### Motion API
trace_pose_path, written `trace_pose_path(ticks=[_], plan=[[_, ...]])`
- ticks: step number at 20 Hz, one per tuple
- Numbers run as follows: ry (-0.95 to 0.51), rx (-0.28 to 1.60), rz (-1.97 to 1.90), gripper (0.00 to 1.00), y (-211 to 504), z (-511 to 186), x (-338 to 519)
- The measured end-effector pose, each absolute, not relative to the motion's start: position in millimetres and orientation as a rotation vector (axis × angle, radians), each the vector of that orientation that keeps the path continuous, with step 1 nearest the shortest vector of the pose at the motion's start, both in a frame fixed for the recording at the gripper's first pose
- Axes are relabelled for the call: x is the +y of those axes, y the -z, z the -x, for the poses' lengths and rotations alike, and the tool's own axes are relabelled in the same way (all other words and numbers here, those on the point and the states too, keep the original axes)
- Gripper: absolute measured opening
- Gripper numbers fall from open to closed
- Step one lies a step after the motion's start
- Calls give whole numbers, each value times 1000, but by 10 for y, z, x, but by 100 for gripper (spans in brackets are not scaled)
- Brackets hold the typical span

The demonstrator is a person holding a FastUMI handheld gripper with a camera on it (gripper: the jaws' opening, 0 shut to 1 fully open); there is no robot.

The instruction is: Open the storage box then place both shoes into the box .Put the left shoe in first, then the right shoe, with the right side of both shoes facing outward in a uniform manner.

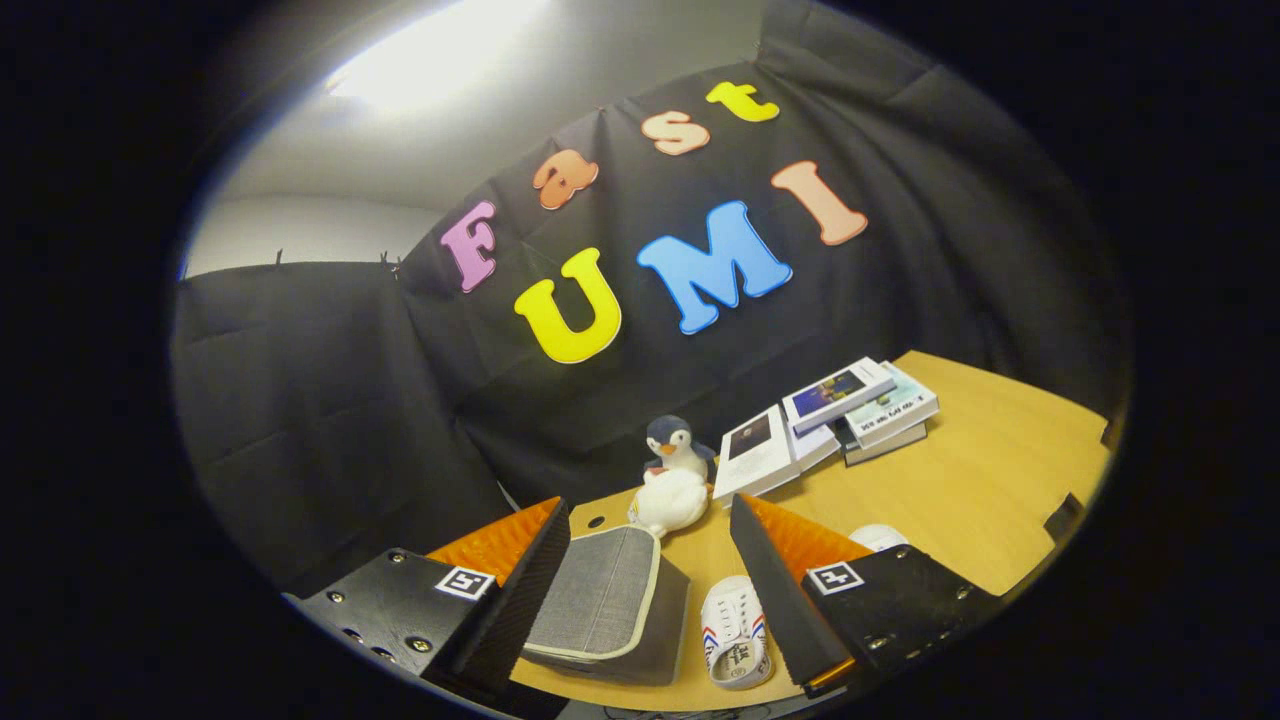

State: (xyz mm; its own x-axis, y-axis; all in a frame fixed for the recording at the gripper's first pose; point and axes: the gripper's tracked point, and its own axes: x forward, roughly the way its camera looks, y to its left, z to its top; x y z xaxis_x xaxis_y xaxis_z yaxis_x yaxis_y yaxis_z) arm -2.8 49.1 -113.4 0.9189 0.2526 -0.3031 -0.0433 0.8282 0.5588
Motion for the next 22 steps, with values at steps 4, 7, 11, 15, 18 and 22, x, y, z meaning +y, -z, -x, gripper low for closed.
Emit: trace_pose_path(ticks=[4, 7, 11, 15, 18, 22], plan=[[-180, 497, -691, 98, 1499, 65, 666], [-211, 573, -762, 96, 1703, 149, 817], [-259, 653, -859, 96, 1944, 209, 1045], [-275, 708, -915, 96, 2115, 216, 1194], [-308, 762, -970, 96, 2256, 222, 1367], [-329, 827, -1023, 96, 2413, 255, 1536]])
